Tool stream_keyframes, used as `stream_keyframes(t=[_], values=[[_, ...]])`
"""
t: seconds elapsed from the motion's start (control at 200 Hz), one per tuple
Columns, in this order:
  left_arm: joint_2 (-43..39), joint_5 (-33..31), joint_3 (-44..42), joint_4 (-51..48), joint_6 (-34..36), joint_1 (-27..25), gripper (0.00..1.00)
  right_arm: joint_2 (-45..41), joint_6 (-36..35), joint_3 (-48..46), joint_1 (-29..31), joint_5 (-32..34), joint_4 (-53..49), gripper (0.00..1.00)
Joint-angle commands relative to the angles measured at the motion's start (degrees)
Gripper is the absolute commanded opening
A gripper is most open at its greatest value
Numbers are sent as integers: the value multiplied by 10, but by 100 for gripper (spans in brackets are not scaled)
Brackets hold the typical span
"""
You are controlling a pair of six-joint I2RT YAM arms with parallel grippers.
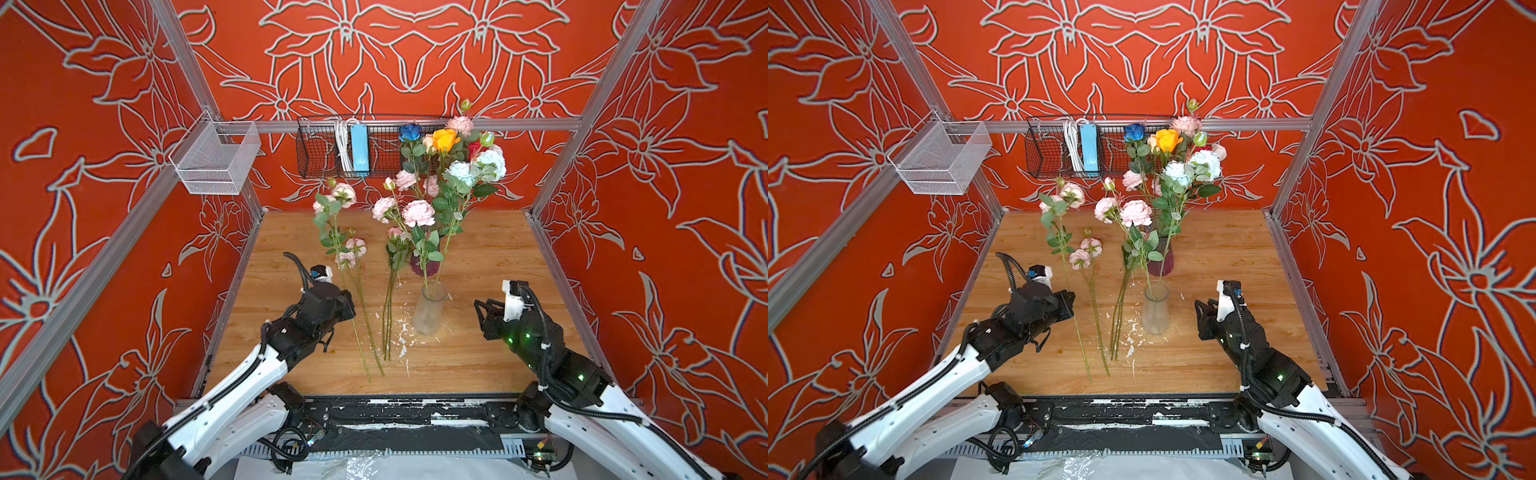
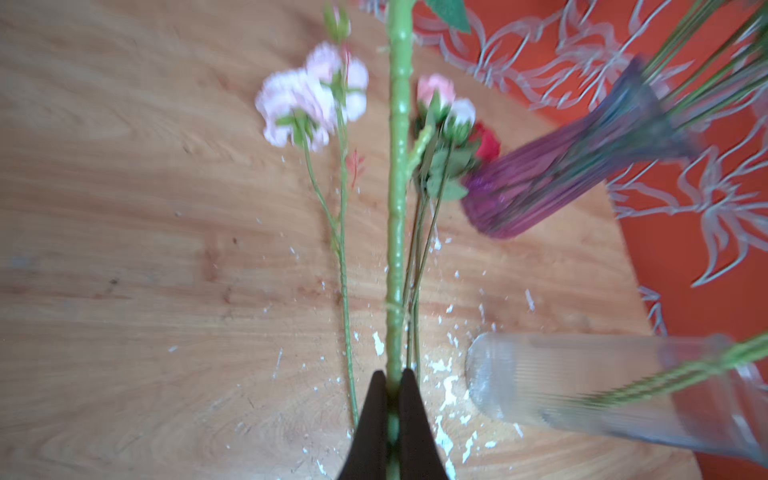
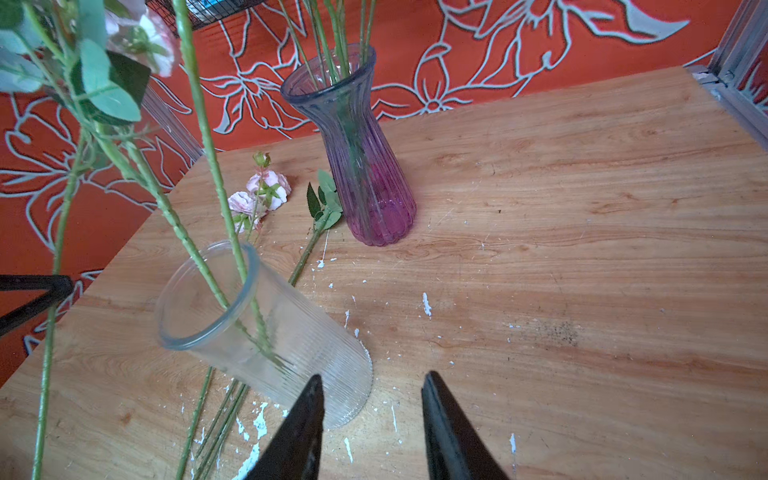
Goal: Arrange the flowers into the vase
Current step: 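Lift the pale pink rose high with the left gripper, then close the right gripper on the pink rose stem while the left holds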
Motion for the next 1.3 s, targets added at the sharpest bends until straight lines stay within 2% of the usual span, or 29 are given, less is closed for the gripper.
stream_keyframes(t=[0.0,0.12,0.25,0.515,0.635,0.726,0.826,0.956,1.126,1.296], values=[[-77,-60,-18,36,12,1,0,-2,-3,23,-3,-4,8,41],[-133,-72,-19,60,60,1,0,-3,-3,26,-4,-4,11,41],[-145,-51,0,99,122,1,0,-4,-3,30,-4,-6,9,41],[-85,22,89,144,208,-1,0,-14,-10,44,-4,-8,6,43],[-46,58,134,156,227,-12,0,-20,-22,48,-4,-27,24,47],[-5,73,166,160,244,-42,0,-20,-29,58,-4,-62,48,53],[39,54,212,151,287,-113,0,-14,-41,82,-4,-115,76,60],[85,34,267,143,332,-192,0,-2,-56,123,-4,-165,95,65],[144,59,322,131,343,-246,0,23,-68,172,-4,-245,118,65],[215,93,364,131,335,-270,0,55,-56,209,-4,-301,150,66]])
